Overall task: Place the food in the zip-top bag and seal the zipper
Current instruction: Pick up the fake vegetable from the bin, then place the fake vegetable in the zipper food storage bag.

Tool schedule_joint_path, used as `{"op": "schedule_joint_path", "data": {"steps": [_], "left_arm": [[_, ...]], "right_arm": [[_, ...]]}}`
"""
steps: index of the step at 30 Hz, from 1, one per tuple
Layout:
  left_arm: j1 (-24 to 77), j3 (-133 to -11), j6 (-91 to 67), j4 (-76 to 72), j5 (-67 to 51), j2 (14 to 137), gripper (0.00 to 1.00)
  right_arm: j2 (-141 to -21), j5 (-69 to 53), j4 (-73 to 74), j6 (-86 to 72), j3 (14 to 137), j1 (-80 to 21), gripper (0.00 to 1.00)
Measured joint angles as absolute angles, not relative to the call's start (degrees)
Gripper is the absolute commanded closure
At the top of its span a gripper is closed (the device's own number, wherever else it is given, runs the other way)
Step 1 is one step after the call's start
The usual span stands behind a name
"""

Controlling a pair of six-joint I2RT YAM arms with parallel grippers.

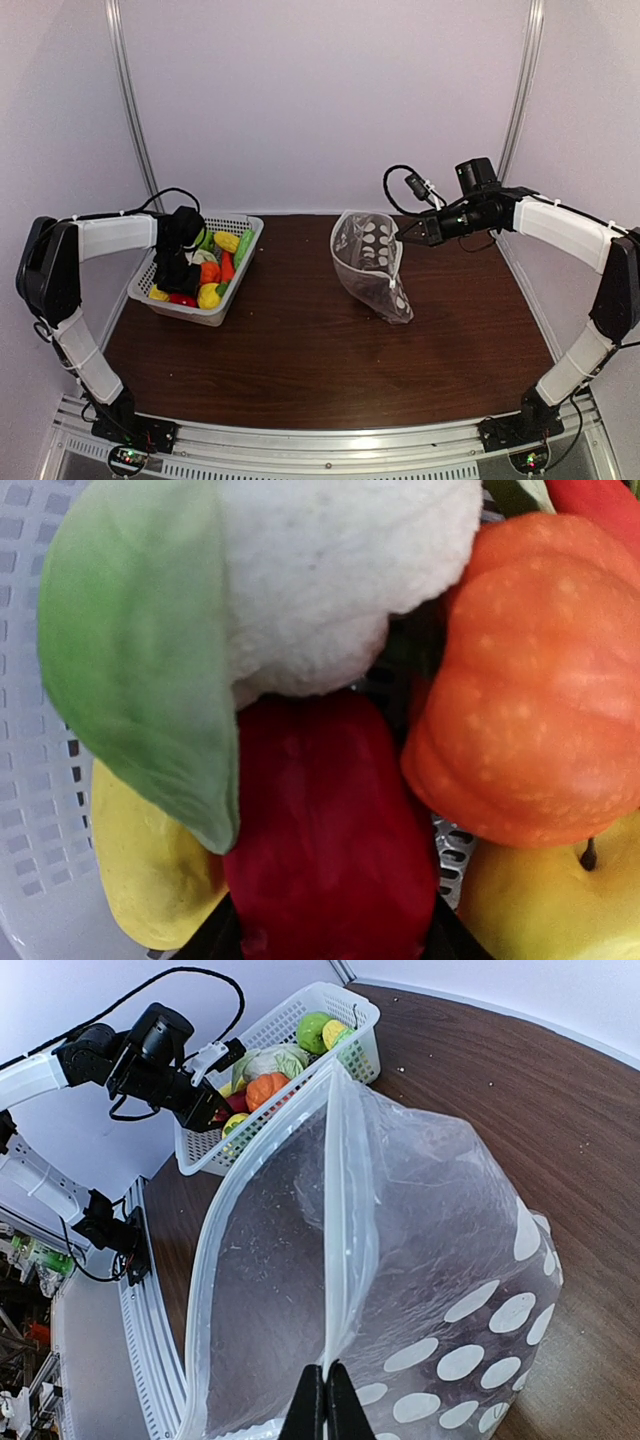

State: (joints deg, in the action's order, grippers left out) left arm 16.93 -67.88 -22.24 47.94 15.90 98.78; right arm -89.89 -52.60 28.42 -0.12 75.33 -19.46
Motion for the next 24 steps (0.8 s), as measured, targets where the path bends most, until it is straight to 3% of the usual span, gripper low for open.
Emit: {"op": "schedule_joint_path", "data": {"steps": [7,14,24], "left_arm": [[16.9,-71.2,-22.3,53.7,15.6,94.2,0.66],[19.0,-86.0,-22.0,58.7,12.8,84.7,0.67],[41.5,-90.7,-22.4,42.5,-11.7,89.5,0.69]], "right_arm": [[-89.9,-51.9,28.6,0.3,75.3,-19.9,1.0],[-89.8,-49.6,29.9,1.5,75.6,-20.8,1.0],[-91.4,-45.8,34.4,3.2,81.9,-23.7,1.0]]}}
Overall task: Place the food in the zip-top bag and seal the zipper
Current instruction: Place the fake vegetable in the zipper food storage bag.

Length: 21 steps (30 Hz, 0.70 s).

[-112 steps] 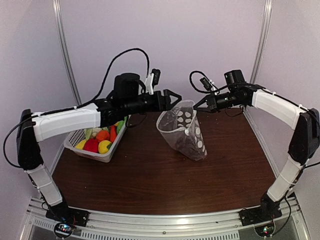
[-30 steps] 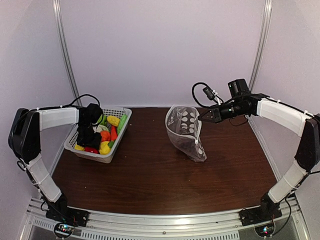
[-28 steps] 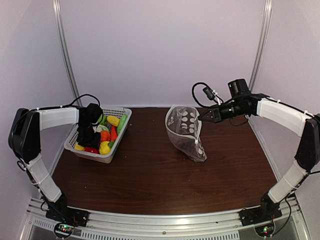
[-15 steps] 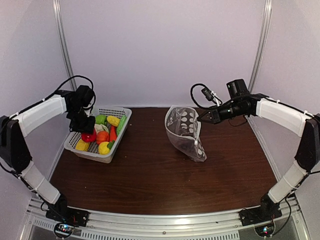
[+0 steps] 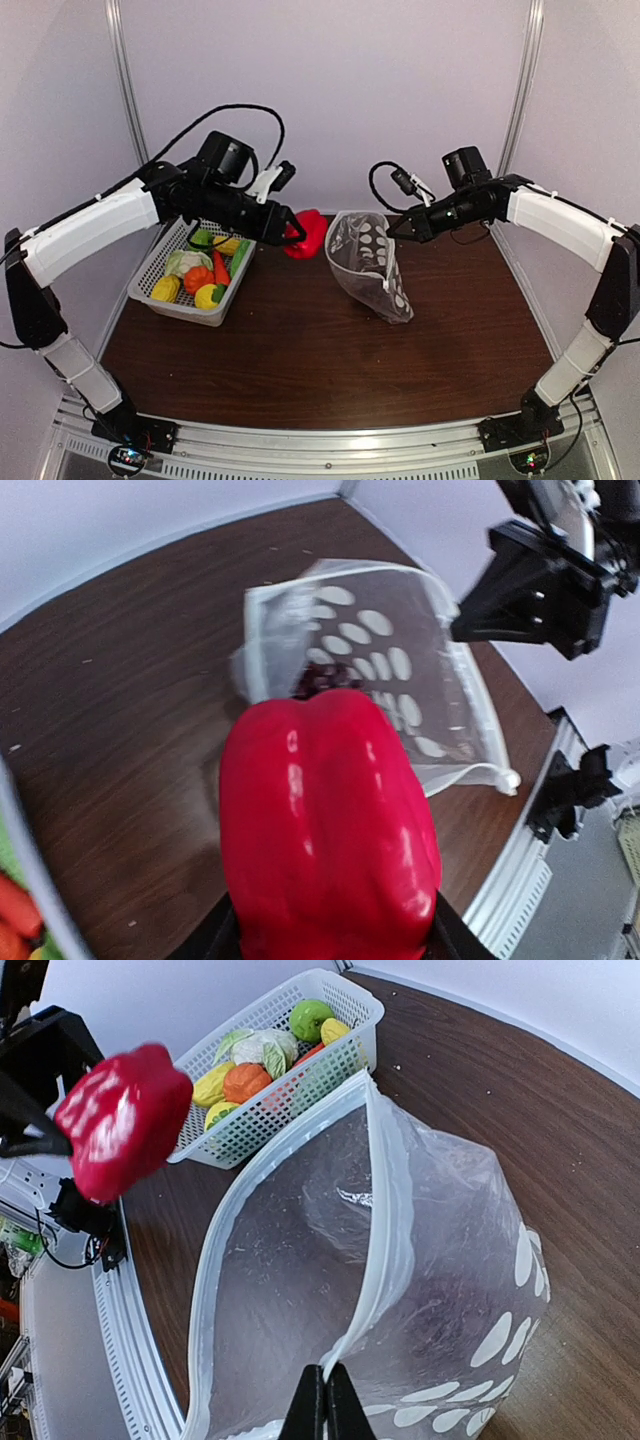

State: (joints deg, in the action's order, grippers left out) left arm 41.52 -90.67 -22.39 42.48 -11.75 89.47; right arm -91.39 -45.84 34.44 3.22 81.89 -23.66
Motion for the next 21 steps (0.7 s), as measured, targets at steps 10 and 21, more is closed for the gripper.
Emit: {"op": "schedule_joint_path", "data": {"steps": [10,21], "left_arm": [[48.9,-95.4,-28.5,30.0,-23.9,103.8,0.73],[48.8,-98.7,-36.9,27.8,-23.8,113.5,0.45]], "right_arm": [[-92.7,-44.1,38.4,4.4,85.2,-26.7,1.0],[-92.8,-44.1,40.5,4.8,87.1,-28.1,1.0]]}}
